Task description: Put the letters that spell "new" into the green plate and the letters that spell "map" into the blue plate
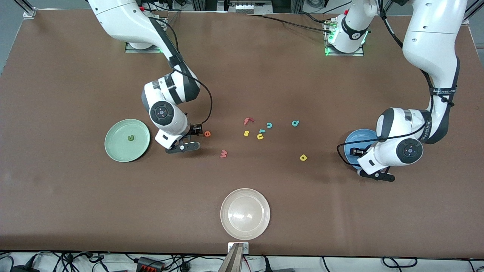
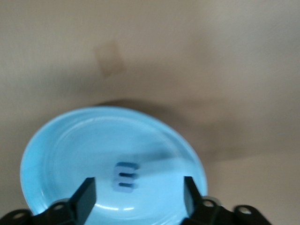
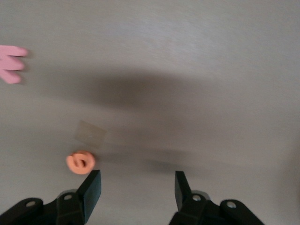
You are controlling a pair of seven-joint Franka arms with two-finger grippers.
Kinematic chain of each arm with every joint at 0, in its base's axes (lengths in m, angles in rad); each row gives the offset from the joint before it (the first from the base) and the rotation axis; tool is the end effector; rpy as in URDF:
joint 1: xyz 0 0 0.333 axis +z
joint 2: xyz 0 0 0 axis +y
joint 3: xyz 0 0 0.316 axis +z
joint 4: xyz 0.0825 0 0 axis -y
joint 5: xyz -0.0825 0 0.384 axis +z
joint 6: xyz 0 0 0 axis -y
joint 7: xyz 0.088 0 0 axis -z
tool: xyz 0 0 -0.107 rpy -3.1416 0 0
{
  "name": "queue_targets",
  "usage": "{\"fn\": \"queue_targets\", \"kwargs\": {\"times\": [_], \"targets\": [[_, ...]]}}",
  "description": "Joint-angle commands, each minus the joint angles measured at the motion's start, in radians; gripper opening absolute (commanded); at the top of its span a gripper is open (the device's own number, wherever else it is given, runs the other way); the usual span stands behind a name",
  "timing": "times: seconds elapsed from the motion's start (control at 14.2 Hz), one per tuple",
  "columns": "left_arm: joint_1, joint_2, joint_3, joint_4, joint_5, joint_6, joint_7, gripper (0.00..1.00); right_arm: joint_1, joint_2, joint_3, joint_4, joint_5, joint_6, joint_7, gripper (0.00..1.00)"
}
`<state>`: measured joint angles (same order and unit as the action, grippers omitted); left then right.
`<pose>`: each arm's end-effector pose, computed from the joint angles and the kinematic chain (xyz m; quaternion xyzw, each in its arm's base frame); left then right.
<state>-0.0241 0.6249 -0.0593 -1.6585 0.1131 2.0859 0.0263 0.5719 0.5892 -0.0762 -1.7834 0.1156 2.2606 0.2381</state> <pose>0.6603 -0.0457 0.2309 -0.9913 0.0831 0.0967 0.0312 0.5654 0.3130 0.2161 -0.9938 -0.0945 0.0584 0.0001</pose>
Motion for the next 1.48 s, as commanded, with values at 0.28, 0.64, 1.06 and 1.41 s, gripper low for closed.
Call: {"fn": "queue_targets", "kwargs": {"times": [0.28,0.64,1.06,1.41], "targets": [[-0.161,0.050,-0.051,0.111,0.004,-0.053,0.001,1.00,0.068,0.080,-0.008,0.076,0.016,0.022,0.072,0.69],[-0.185,0.075,-0.106,0.089,-0.018,0.069,0.246,0.93,0.102,0.120,-0.008,0.078,0.018,0.054,0.112,0.69],[-0.223,0.127,-0.106,0.068,0.002,0.147,0.285,0.83,0.098,0.120,-0.008,0.078,0.019,0.051,0.116,0.43],[-0.214,0.154,-0.106,0.068,0.003,0.200,0.342,0.53,0.083,0.107,-0.014,0.075,0.018,0.044,0.105,0.02]]}}
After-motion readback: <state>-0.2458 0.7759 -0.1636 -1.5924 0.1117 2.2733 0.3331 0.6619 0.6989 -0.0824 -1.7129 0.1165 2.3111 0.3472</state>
